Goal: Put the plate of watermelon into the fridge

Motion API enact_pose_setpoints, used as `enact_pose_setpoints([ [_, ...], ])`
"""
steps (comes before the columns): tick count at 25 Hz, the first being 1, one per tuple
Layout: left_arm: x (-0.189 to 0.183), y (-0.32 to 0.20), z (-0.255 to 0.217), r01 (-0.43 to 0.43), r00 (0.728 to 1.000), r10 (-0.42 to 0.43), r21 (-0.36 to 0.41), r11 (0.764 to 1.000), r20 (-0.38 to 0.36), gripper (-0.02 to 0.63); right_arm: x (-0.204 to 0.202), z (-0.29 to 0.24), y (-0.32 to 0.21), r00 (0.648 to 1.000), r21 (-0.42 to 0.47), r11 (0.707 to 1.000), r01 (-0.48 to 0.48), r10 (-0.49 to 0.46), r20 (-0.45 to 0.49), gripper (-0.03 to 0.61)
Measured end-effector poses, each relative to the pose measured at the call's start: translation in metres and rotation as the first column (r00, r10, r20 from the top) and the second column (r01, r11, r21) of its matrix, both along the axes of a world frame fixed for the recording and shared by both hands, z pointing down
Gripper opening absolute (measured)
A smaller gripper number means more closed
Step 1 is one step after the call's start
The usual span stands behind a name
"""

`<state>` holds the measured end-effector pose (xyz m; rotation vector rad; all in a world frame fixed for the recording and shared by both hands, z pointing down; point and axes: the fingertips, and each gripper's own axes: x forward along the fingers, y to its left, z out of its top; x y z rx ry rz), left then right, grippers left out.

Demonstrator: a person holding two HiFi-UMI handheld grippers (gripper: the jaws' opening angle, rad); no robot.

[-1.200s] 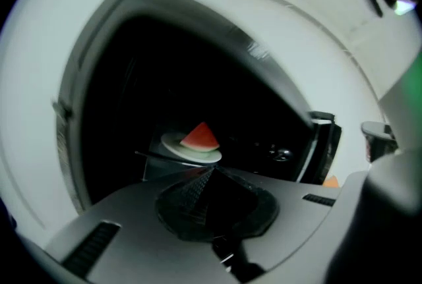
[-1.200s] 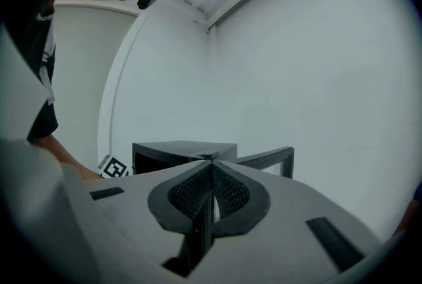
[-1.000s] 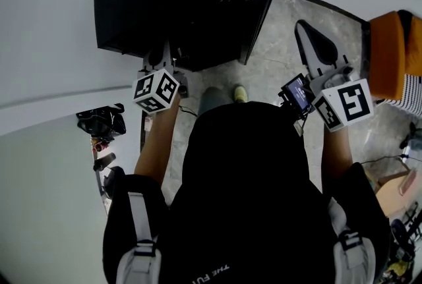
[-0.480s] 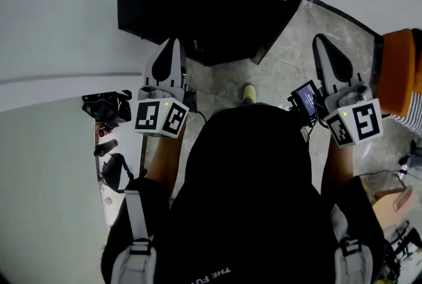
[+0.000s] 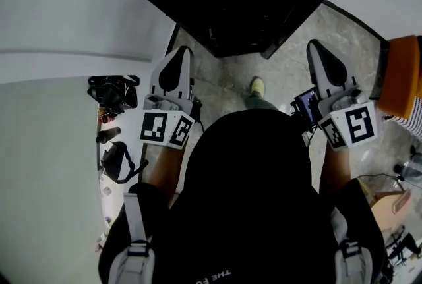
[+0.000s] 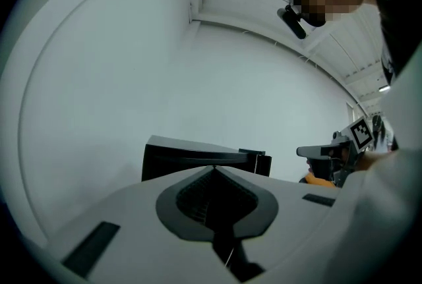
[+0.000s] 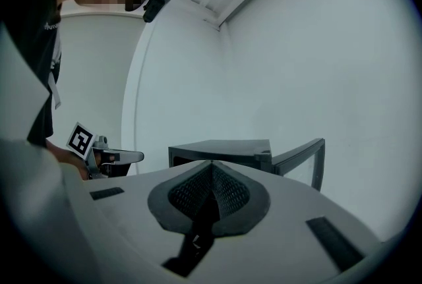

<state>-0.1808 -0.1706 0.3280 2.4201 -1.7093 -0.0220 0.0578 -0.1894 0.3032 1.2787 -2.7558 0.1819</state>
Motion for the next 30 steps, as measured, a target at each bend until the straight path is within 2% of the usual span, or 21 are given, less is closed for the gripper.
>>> enact_pose_setpoints([
  [9,-0.005,0.056,-0.014,-0.067,0.998,0.067,0.036,0.997,-0.005,0.014,-0.01,-0.003,0.06,0.999,0.005,0.999,-0.04,0.04,-0.008,0.006],
  [16,-0.016,0.127,-0.013,-0.097,0.994,0.099,0.047,0.994,-0.042,0.014,-0.027,0.003,0.136,0.998,-0.002,0.999,-0.055,0.055,-0.023,0.006],
  [21,-0.021,0.174,-0.016,-0.145,0.989,0.147,0.064,0.987,-0.034,0.014,-0.039,-0.001,0.194,0.996,0.009,0.997,-0.078,0.078,-0.032,0.006],
  [24,-0.017,0.196,-0.02,-0.18,0.983,0.183,0.079,0.981,-0.03,0.014,-0.037,-0.01,0.225,0.994,0.022,0.994,-0.106,0.107,-0.027,0.006],
  [30,-0.003,0.227,-0.024,-0.234,0.971,0.238,0.097,0.967,-0.031,0.014,-0.027,-0.014,0.267,0.986,0.046,0.988,-0.145,0.148,-0.076,0.006],
])
